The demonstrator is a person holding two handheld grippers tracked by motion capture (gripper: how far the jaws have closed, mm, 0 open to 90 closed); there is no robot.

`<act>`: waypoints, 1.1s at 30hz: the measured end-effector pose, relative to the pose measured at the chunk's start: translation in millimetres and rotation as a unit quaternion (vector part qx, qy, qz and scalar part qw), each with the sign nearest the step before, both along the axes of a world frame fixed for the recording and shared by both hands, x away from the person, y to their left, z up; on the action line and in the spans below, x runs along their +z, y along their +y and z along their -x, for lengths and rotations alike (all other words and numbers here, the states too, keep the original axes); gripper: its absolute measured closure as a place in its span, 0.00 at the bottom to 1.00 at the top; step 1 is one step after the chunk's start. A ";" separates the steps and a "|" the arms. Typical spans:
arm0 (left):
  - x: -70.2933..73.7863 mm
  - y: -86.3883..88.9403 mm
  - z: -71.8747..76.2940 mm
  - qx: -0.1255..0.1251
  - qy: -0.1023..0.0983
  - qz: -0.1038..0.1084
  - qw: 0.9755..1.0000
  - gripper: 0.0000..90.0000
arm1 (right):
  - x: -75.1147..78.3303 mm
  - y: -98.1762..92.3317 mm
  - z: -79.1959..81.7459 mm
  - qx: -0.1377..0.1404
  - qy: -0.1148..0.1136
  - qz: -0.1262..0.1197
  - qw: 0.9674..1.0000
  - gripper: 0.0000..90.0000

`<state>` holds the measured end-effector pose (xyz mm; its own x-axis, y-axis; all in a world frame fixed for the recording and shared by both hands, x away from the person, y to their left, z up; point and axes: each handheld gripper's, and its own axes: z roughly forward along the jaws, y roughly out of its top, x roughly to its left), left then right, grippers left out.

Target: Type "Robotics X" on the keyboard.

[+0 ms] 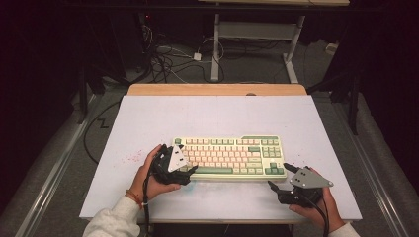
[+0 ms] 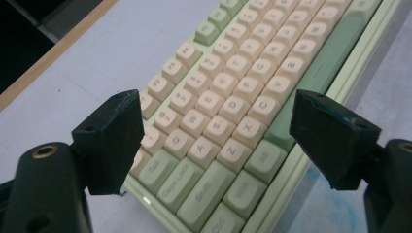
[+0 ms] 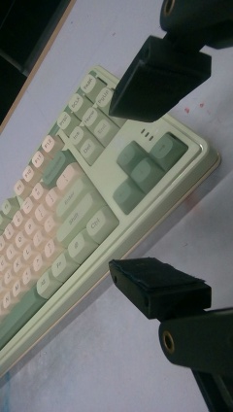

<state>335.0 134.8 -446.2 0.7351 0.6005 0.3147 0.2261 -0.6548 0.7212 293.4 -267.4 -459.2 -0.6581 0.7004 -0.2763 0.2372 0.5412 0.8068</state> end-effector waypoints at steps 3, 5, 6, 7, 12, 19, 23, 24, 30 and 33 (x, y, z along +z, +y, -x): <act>-1.2 8.1 2.9 0.009 -0.004 -0.003 1.000 0.21 | 0.4 -0.2 -0.1 -0.004 0.002 -0.002 1.000 0.27; -2.7 13.8 4.3 0.011 -0.001 -0.002 1.000 0.21 | 0.7 0.0 -0.4 -0.005 0.002 -0.003 1.000 0.27; -3.9 15.2 5.0 0.013 -0.001 -0.001 1.000 0.21 | 1.0 0.3 -0.8 -0.006 0.002 -0.003 1.000 0.27; -5.2 17.2 5.7 0.013 0.001 -0.004 1.000 0.21 | 1.1 0.5 -1.3 -0.005 0.001 -0.004 1.000 0.27; -11.6 26.9 9.6 0.019 0.007 -0.003 1.000 0.21 | 3.0 4.8 -4.5 -0.005 0.000 -0.008 1.000 0.27; -16.3 43.3 14.1 0.035 0.017 0.008 0.999 0.22 | 5.5 9.8 -7.8 -0.002 -0.001 -0.014 1.000 0.27; -18.9 48.5 17.2 0.040 0.022 0.006 0.999 0.22 | 6.5 11.8 -9.1 0.000 -0.002 -0.014 1.000 0.27; -20.2 49.9 18.3 0.045 0.023 0.006 0.999 0.22 | 6.9 12.2 -9.6 0.000 -0.001 -0.015 1.000 0.27; -23.8 56.4 24.8 0.051 0.032 0.007 0.998 0.25 | 9.4 14.4 -11.5 0.000 -0.006 -0.019 1.000 0.27; -25.5 58.6 28.6 0.053 0.042 0.001 0.998 0.33 | 10.2 15.7 -12.5 0.000 -0.007 -0.021 1.000 0.27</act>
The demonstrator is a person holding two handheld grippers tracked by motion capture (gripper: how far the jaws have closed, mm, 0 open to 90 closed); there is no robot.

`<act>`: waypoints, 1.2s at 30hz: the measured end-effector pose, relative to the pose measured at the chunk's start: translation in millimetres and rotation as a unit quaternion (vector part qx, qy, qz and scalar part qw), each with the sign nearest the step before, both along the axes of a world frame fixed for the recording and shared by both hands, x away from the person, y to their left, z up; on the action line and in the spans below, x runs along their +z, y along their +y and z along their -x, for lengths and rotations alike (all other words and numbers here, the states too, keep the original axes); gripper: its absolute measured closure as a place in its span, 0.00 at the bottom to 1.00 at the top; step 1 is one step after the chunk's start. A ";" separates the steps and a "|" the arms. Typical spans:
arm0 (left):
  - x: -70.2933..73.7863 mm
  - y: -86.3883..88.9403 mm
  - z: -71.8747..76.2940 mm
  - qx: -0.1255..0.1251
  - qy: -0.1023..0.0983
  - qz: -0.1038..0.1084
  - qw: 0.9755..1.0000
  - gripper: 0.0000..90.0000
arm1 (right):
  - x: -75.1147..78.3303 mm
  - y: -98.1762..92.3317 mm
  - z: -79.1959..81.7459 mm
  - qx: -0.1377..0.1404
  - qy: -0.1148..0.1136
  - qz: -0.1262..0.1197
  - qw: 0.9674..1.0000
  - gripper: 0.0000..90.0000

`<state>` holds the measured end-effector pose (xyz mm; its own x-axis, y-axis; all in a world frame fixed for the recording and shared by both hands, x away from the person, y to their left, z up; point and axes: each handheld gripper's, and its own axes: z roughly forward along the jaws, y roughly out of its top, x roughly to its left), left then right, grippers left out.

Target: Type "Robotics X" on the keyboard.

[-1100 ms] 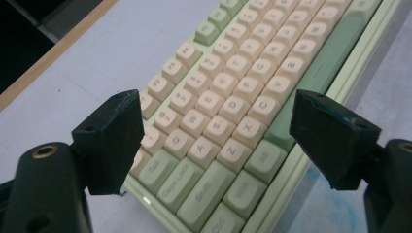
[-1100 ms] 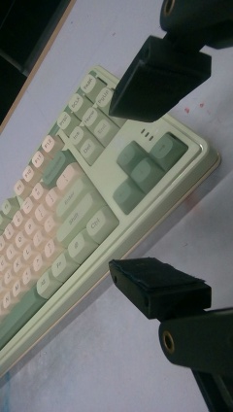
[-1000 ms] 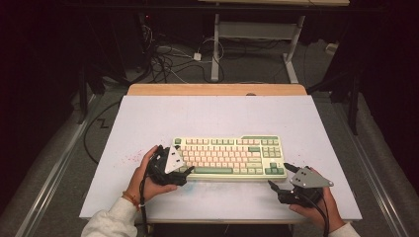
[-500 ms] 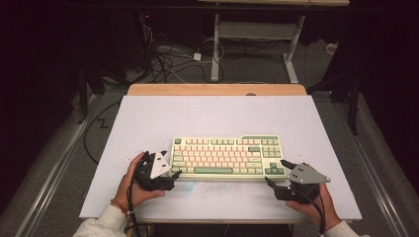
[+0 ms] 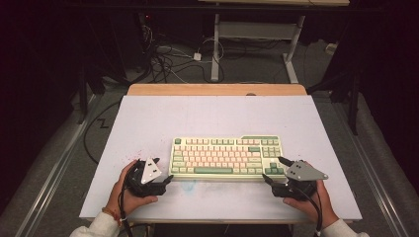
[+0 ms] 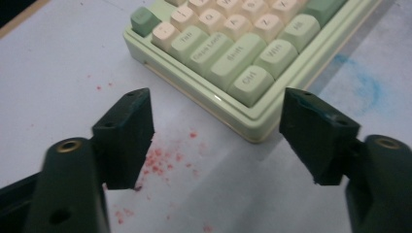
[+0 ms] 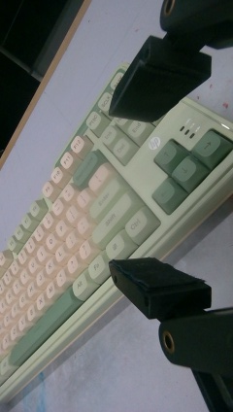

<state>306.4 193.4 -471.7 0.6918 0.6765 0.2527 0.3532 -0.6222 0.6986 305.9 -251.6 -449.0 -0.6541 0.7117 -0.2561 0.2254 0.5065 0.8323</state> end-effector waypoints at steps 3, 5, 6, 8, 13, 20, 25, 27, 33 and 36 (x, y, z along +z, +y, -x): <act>0.4 3.0 4.3 0.007 0.008 0.004 1.000 0.44 | 0.4 0.9 0.5 -0.001 0.000 -0.001 1.000 0.27; 1.5 6.2 6.9 0.003 0.015 0.018 1.000 0.51 | 0.5 0.6 0.6 -0.003 0.000 -0.002 1.000 0.27; 2.5 7.7 7.7 -0.001 0.011 0.019 1.000 0.56 | 0.3 0.4 0.5 -0.003 0.000 -0.002 1.000 0.27; 4.4 10.8 9.1 -0.001 0.021 0.031 0.999 0.68 | 0.0 0.3 0.0 -0.003 0.000 -0.002 1.000 0.27; 9.5 17.3 6.6 0.005 0.032 0.051 0.998 0.92 | -0.4 0.4 0.4 -0.002 -0.001 0.002 1.000 0.27; 14.9 15.7 0.3 0.013 0.043 0.048 0.998 0.97 | -1.4 0.7 1.7 -0.001 -0.001 0.006 1.000 0.27; 22.5 11.1 -6.1 0.014 0.045 0.057 0.997 0.97 | -1.7 -0.7 1.3 -0.004 0.000 0.005 1.000 0.27; 24.7 7.1 -9.0 0.008 0.045 0.058 0.997 0.97 | -2.4 -0.5 1.3 -0.005 -0.001 0.009 1.000 0.27; 30.2 -5.8 -18.7 -0.001 0.048 0.054 0.997 0.97 | -3.6 -0.7 0.9 -0.006 0.001 0.009 1.000 0.27; 31.9 -12.5 -23.6 -0.003 0.049 0.049 0.998 0.97 | -4.5 -0.2 1.3 -0.008 0.002 0.014 1.000 0.27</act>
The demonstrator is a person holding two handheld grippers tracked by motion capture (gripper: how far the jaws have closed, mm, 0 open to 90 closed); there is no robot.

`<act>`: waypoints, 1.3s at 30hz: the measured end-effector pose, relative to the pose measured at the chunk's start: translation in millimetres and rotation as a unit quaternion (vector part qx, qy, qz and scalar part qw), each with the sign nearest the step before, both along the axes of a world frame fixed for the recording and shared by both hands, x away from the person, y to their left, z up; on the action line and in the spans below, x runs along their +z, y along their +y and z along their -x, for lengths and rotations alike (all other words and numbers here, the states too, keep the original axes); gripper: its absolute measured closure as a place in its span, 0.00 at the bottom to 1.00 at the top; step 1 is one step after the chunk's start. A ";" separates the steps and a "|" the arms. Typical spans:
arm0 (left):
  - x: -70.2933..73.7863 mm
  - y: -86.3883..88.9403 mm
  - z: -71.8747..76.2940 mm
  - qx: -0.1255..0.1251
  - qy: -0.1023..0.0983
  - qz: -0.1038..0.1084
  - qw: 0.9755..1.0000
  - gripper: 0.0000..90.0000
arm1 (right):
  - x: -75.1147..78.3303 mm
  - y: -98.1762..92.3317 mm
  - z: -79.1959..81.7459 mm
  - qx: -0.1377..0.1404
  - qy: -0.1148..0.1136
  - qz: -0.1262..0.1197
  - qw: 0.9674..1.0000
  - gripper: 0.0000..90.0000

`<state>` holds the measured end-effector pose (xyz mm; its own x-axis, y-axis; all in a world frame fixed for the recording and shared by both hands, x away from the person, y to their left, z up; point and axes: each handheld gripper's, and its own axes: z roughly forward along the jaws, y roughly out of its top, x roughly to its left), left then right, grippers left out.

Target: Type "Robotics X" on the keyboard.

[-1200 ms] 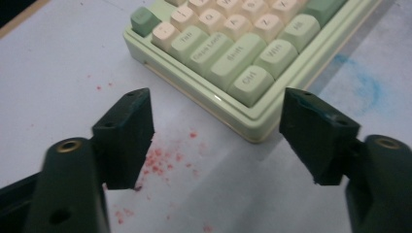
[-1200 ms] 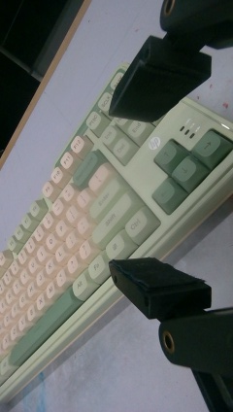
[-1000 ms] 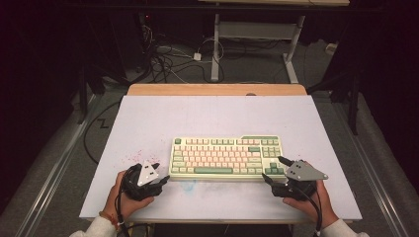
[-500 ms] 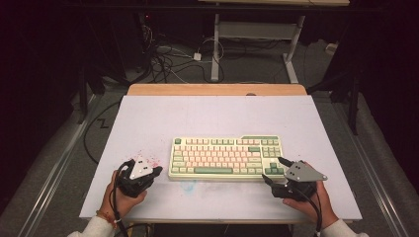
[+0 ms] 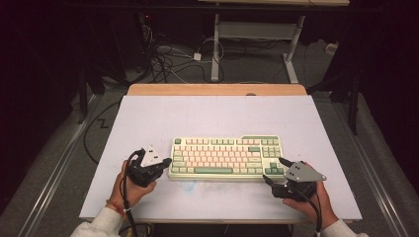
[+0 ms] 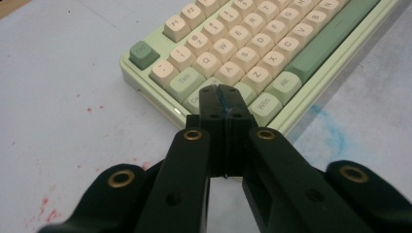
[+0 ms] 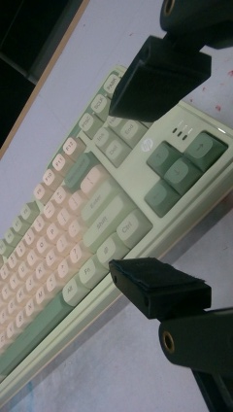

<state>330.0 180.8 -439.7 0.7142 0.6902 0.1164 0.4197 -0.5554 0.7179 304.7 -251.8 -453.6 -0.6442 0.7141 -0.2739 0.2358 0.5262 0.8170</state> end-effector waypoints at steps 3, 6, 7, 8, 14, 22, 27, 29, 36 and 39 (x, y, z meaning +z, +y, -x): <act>1.1 -8.6 -5.9 -0.006 0.004 -0.010 1.000 0.97 | -1.3 0.3 -0.1 0.000 0.002 0.001 1.000 0.27; 2.0 -15.8 -12.0 -0.013 0.008 -0.012 1.000 0.97 | -2.0 0.3 -0.6 0.000 0.004 0.002 1.000 0.27; 2.0 -18.6 -14.1 -0.014 0.008 -0.011 1.000 0.97 | -2.2 0.3 -0.7 0.000 0.004 0.002 1.000 0.27; 2.0 -21.1 -16.1 -0.017 0.010 -0.009 1.000 0.97 | -2.4 0.4 -0.6 0.000 0.005 0.002 1.000 0.27; 0.3 -38.7 -24.7 -0.035 0.015 -0.017 0.999 0.97 | -3.1 0.0 0.3 0.002 0.005 0.004 1.000 0.27; -4.7 -55.4 -36.0 -0.049 0.021 -0.023 0.998 0.97 | -5.7 -0.6 -0.5 0.001 0.012 0.006 1.000 0.27; -6.2 -62.5 -39.7 -0.053 0.021 -0.030 0.998 0.97 | -7.7 -0.1 -0.7 0.001 0.012 0.015 1.000 0.27; -6.9 -63.8 -41.4 -0.052 0.021 -0.035 0.998 0.97 | -7.9 -0.3 -0.5 0.000 0.012 0.014 1.000 0.27; -9.9 -66.4 -45.8 -0.050 0.026 -0.040 0.998 0.97 | -7.7 0.4 0.1 0.003 0.011 0.017 1.000 0.27; -10.1 -66.7 -46.4 -0.051 0.027 -0.042 0.997 0.97 | -7.5 0.5 0.2 0.004 0.010 0.016 1.000 0.27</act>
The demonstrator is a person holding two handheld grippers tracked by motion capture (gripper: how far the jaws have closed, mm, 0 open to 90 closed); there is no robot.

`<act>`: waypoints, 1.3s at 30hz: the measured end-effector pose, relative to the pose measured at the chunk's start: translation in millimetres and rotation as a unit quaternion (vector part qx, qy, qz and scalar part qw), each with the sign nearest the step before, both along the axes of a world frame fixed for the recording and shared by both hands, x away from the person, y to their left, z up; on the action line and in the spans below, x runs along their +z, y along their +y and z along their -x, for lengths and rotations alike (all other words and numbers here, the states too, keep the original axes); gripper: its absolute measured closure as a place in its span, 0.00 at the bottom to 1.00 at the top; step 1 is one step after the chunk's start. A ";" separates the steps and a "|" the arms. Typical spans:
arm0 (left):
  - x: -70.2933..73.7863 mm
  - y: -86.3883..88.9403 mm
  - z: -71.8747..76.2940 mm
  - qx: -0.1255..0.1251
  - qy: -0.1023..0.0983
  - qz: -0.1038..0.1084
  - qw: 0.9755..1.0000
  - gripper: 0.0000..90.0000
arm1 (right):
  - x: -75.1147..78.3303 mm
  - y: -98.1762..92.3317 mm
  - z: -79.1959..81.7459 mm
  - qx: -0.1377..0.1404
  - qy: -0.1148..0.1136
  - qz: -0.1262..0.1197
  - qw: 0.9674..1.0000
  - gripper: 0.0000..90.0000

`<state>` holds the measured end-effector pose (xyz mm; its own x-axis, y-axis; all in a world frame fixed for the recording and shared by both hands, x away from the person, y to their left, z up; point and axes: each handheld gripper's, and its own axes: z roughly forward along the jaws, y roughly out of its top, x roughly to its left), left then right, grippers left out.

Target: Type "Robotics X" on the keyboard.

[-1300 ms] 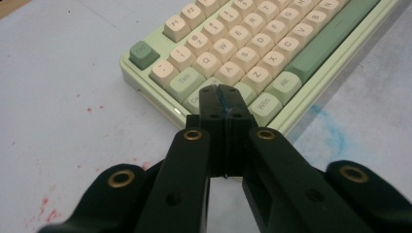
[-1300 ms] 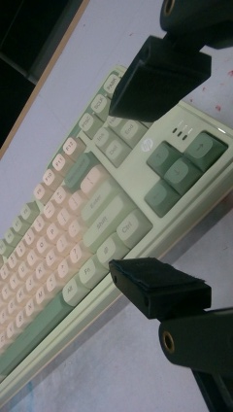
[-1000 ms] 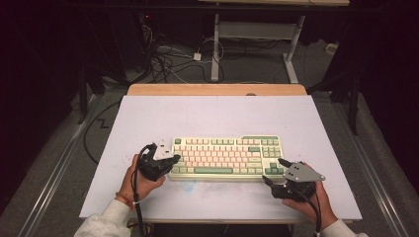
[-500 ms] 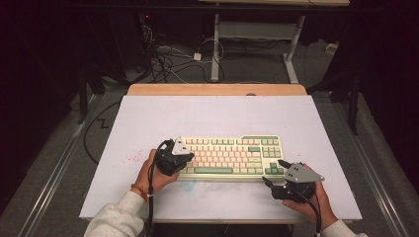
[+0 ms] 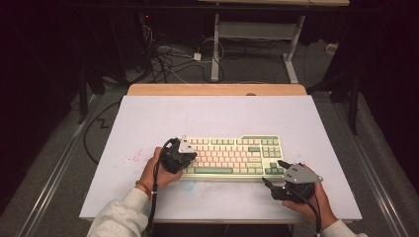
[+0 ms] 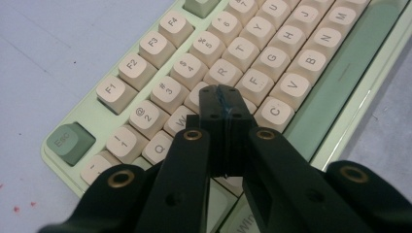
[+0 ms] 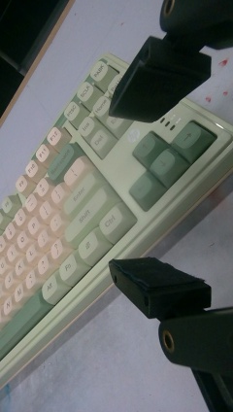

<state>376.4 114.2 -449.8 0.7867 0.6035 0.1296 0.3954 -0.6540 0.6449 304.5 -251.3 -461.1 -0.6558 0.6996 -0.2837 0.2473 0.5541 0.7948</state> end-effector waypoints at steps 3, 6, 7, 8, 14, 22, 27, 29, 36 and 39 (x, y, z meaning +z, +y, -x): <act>-0.4 0.0 -0.4 0.000 0.001 -0.002 1.000 0.97 | 0.0 0.1 0.2 0.000 0.001 0.000 1.000 0.27; -0.3 0.4 -0.4 0.001 0.000 -0.003 1.000 0.97 | -0.1 0.3 0.5 0.000 0.001 0.001 1.000 0.27; -0.4 0.5 -0.3 0.001 0.001 -0.002 1.000 0.97 | 0.1 0.3 0.6 0.001 0.001 0.000 1.000 0.27; -0.6 0.3 -0.4 0.002 0.001 -0.004 1.000 0.97 | 0.1 0.3 0.8 0.001 0.001 0.000 1.000 0.27; -6.4 -2.1 -1.2 0.003 -0.001 -0.012 1.000 0.97 | -0.1 0.7 1.2 0.001 0.001 0.003 1.000 0.28; 0.1 0.1 2.0 0.003 -0.017 -0.011 1.000 0.94 | 0.5 -0.6 1.6 0.001 0.000 0.001 1.000 0.28; 4.5 2.0 5.4 0.002 -0.030 -0.002 1.000 0.92 | 0.3 -1.0 1.4 0.001 0.001 0.002 1.000 0.28; 4.9 2.0 6.0 0.000 -0.030 -0.003 1.000 0.90 | 0.3 -1.1 1.4 0.001 0.001 0.002 1.000 0.28; 7.0 5.2 8.0 0.006 -0.038 0.001 0.999 0.83 | 0.6 -2.0 1.6 0.000 0.000 0.001 1.000 0.28; 7.9 7.8 9.6 0.013 -0.042 0.005 0.999 0.77 | 0.8 -2.4 2.0 0.001 0.000 0.000 1.000 0.28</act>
